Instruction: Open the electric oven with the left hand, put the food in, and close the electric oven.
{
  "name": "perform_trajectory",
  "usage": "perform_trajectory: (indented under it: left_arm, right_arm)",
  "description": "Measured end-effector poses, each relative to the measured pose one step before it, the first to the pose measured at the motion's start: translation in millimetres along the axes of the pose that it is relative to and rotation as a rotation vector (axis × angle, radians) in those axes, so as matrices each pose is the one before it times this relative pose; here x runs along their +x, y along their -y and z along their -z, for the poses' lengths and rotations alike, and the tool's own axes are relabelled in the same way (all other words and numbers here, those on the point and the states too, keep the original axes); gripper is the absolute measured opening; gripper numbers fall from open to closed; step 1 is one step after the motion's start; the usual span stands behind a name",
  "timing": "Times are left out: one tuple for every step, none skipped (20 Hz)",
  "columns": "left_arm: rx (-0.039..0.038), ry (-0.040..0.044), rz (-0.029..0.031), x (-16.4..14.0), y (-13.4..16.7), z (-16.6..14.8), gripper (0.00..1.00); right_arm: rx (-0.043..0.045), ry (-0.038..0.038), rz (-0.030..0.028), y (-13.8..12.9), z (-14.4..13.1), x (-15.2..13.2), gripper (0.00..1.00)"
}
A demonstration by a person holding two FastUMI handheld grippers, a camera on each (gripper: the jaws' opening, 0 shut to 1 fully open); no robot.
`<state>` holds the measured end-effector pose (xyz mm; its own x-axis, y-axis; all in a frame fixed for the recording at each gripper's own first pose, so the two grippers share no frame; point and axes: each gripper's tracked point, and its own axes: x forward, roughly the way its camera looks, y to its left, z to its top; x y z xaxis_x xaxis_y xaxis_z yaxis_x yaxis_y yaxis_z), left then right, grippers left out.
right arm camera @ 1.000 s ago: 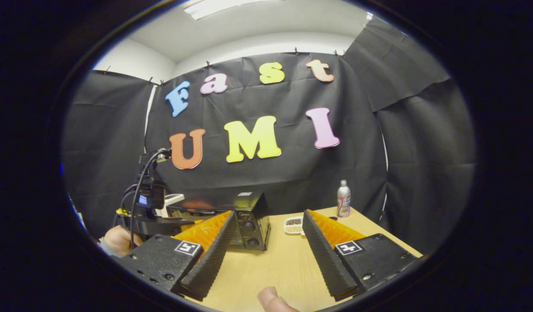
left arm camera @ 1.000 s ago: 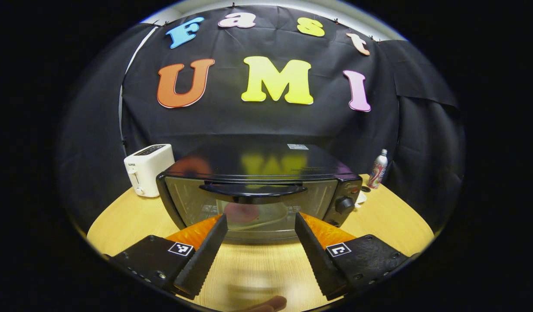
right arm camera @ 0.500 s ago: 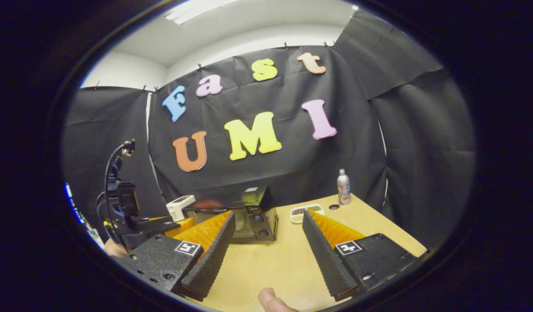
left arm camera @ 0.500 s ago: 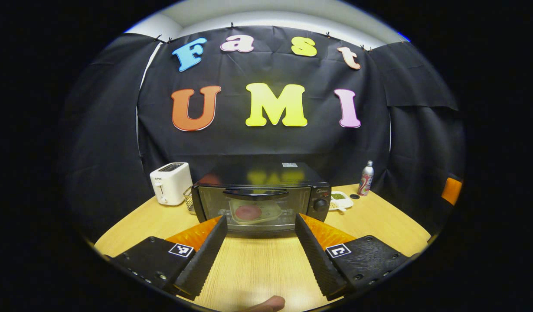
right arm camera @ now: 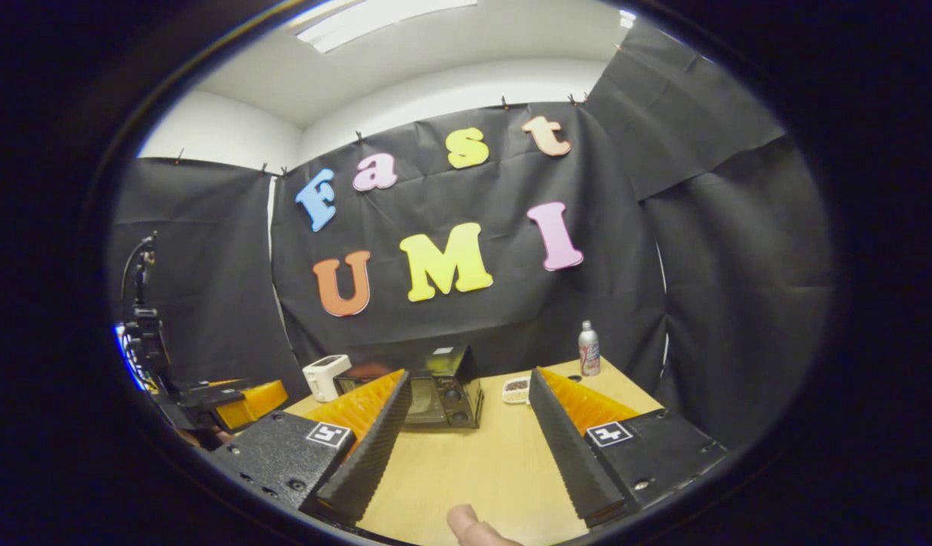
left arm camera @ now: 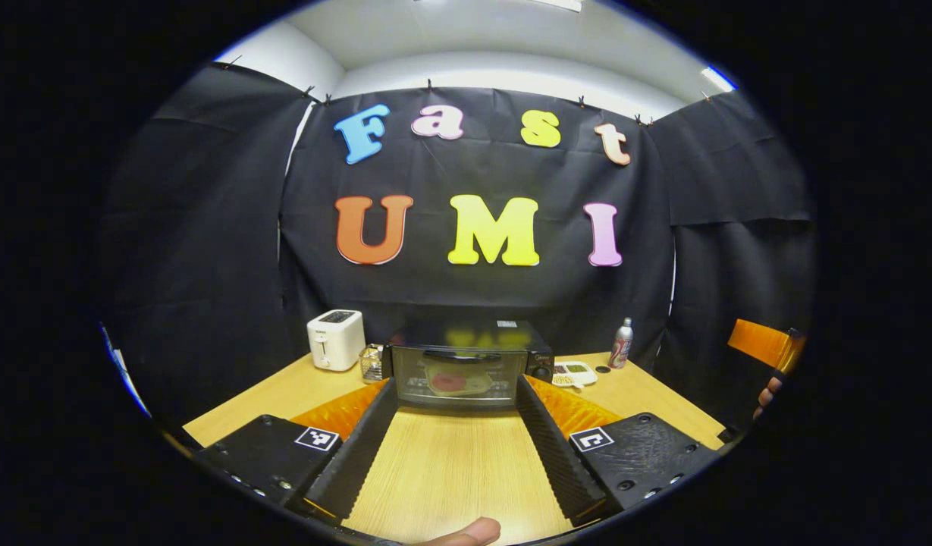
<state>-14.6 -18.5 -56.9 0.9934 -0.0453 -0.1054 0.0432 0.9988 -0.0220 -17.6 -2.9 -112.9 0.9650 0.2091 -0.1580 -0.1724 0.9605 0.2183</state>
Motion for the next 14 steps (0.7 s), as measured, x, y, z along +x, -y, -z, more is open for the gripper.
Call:
perform_trajectory:
  left_arm:
    - [-0.00744, 0.00995, 0.00992, -7.48, 1.16, -4.25, 0.95]
    - [-0.0046, 0.01392, 0.00816, -8.04, -0.32, -4.59, 0.95]
    - [-0.00212, 0.01567, -0.00107, -8.34, -1.82, -5.27, 0.95]
    - [0.0014, 0.01378, -0.0046, -7.62, -4.06, -3.78, 0.94]
    - [0.00066, 0.01249, -0.00452, -7.48, -1.79, -3.01, 0.94]
    - [-0.00049, 0.01633, -0.00233, -5.6, -1.35, -3.88, 0.95]
    - [-0.00003, 0.01703, 0.00335, -4.37, -0.52, -3.58, 0.95]
    - [0.00008, 0.0118, 0.00683, -4.62, 1.16, -2.36, 0.95]
    - [0.00215, 0.00689, 0.0073, -2.23, 0.99, -1.3, 0.94]
    - [0.00276, 0.00461, 0.00594, -2.76, 1.7, -0.27, 0.94]
    - [0.00581, 0.0041, 0.00663, -1.09, 0.74, 0.17, 0.94]
    - [0.00785, 0.00281, 0.00405, -2.0, 1.14, -1.73, 0.94]
    - [0.00815, -0.00171, 0.00344, -1.34, 1.08, 0.44, 0.94]
    - [0.00994, -0.00184, 0.00614, -0.63, 1.54, 1.45, 0.94]
  right_arm:
    - [-0.01579, 0.00253, 0.01013, 1.95, -0.24, -4.65, 0.95]
    - [-0.01354, 0.00337, 0.00936, 1.33, -0.8, -3.89, 0.95]
    - [-0.01301, 0.00344, 0.00448, 0.58, -1.44, -5.41, 0.96]
    - [-0.01599, 0.009, -0.00046, -1.88, -2.83, -4.54, 0.98]
    - [-0.01313, 0.01469, 0.00258, 0.05, -3.69, -5.96, 0.98]
    - [-0.01001, 0.02497, 0.00712, 1.26, -6.57, -4.5, 0.96]
    - [-0.00799, 0.0252, 0.00602, 2.0, -5.63, -5.54, 0.98]
    - [-0.00976, 0.02467, 0.00198, 0.1, -5.8, -3.65, 0.98]
    - [-0.00925, 0.02044, 0.00351, -0.12, -3.52, -4.97, 0.96]
    - [-0.00753, 0.01463, 0.01061, 1.26, -2.27, -1.24, 0.98]
    - [-0.00724, 0.01147, 0.00983, 1.54, -1.85, -2.02, 0.95]
    - [-0.00799, 0.00586, 0.00507, -0.27, -1.43, 0.2, 0.98]
    - [-0.00755, 0.00122, 0.00122, -2.27, 0.74, -1.53, 0.96]
    - [-0.00665, -0.00484, 0.00171, -1.9, 0.88, 1.1, 0.96]
